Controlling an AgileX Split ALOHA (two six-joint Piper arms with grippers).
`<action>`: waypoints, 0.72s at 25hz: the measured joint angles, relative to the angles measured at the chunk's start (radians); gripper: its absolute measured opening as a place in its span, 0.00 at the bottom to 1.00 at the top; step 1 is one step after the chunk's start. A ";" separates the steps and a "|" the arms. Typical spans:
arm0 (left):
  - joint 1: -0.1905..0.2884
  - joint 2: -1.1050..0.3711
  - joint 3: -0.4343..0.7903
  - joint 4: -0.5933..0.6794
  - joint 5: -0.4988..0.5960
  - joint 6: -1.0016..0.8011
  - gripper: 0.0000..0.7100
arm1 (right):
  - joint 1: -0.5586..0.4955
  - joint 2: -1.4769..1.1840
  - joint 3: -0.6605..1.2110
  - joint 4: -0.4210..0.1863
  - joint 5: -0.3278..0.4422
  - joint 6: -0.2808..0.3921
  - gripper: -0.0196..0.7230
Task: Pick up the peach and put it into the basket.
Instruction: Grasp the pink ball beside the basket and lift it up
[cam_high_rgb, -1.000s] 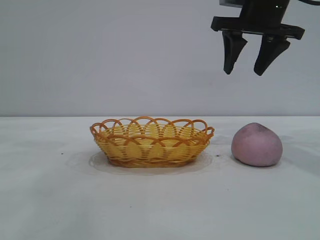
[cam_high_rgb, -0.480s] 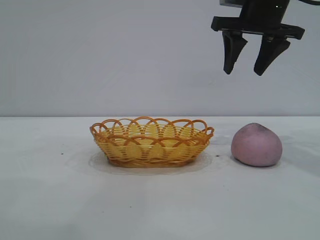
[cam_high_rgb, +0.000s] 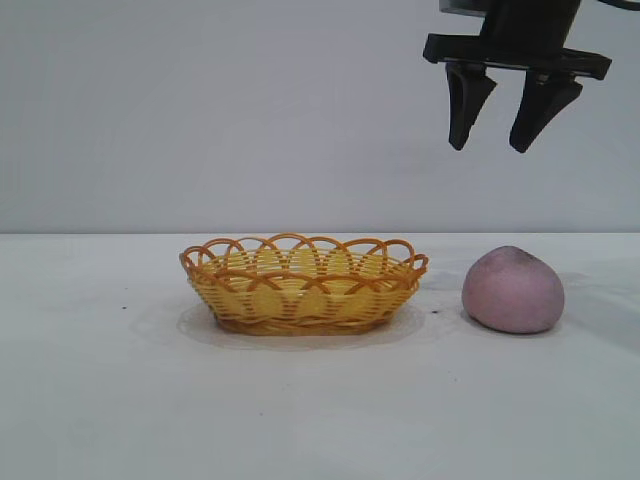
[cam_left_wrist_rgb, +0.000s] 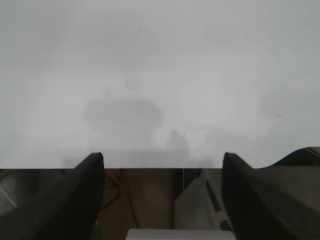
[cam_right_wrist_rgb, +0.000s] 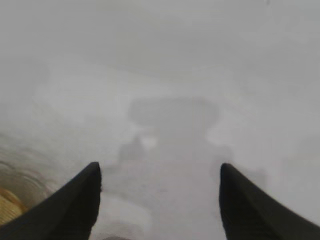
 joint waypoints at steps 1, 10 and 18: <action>0.000 -0.050 0.012 0.000 -0.001 0.000 0.68 | 0.000 0.000 0.000 0.000 0.000 0.000 0.61; 0.000 -0.440 0.033 0.000 -0.005 -0.001 0.68 | 0.000 0.000 0.000 0.000 0.000 0.000 0.61; 0.000 -0.512 0.037 -0.002 -0.002 -0.001 0.68 | 0.000 0.000 -0.002 -0.002 0.018 0.000 0.61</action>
